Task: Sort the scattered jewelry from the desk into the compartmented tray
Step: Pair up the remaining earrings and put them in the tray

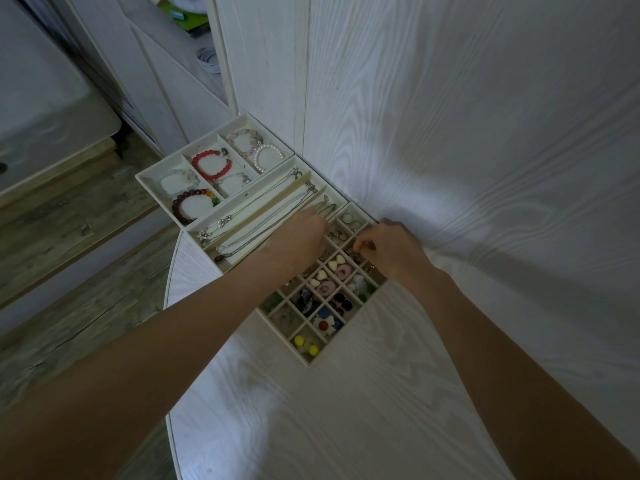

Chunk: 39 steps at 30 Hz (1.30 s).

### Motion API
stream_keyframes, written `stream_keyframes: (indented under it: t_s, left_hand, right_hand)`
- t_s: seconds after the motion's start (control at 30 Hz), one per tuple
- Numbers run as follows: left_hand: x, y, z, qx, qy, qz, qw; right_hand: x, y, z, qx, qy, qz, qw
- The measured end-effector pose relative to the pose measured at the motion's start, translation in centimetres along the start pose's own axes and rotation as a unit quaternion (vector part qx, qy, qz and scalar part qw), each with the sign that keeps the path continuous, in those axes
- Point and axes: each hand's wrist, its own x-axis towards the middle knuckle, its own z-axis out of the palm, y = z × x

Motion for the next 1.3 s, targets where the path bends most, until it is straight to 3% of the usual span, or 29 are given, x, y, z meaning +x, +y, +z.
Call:
stream_keyframes:
  t_s: [0.27,0.4,0.47,0.53,0.57,0.6,0.67,0.7,0.77,0.83,1.03,1.23,1.3]
  left_hand:
    - [-0.1,0.0,0.1,0.001,-0.001,0.002,1.0]
    - [0.0,-0.1,0.1,-0.008,-0.003,0.007,1.0]
    - [-0.1,-0.2,0.1,-0.034,0.006,0.006,0.999]
    - [-0.5,0.1,-0.1,-0.13,0.02,-0.015,0.991]
    - [-0.8,0.4,-0.2,-0.226,0.021,-0.044,0.973]
    - [-1.1,0.8,-0.4,-0.357,0.014,-0.086,0.93]
    - [-1.7,1.5,-0.8,-0.615,-0.032,-0.158,0.772]
    - [-1.9,1.6,-0.8,-0.691,-0.054,-0.174,0.7]
    - [-2.3,1.6,-0.6,-0.756,-0.083,-0.183,0.624]
    - [-2.6,1.7,-0.5,-0.774,-0.102,-0.176,0.6]
    - [-3.2,2.4,-1.0,-0.773,-0.169,-0.129,0.598]
    - [-3.6,3.1,-1.1,-0.773,-0.197,-0.124,0.59]
    - [-3.7,3.3,-1.1,-0.764,-0.19,-0.124,0.604]
  right_hand:
    - [-0.1,0.1,0.0,0.004,-0.016,-0.004,1.0]
    - [-0.2,0.5,0.3,0.044,0.015,0.004,0.999]
    - [-0.3,0.8,0.4,0.074,0.035,0.004,0.997]
    - [-0.5,1.0,0.5,0.107,0.063,0.003,0.992]
    - [-0.6,1.0,0.5,0.129,0.081,0.002,0.988]
    - [-0.8,1.0,0.4,0.155,0.102,0.003,0.983]
    - [-1.4,0.6,0.2,0.218,0.147,-0.001,0.965]
    - [-1.6,0.3,0.0,0.246,0.166,-0.008,0.955]
    - [-2.2,-0.4,-0.5,0.28,0.189,-0.032,0.941]
    - [-2.7,-1.2,-0.7,0.308,0.178,-0.06,0.933]
    - [-3.7,-3.2,-0.9,0.294,0.079,-0.066,0.95]
    - [-4.4,-2.7,-0.6,0.271,0.088,-0.065,0.956]
    - [-4.6,-2.2,-0.7,0.284,0.106,-0.065,0.951]
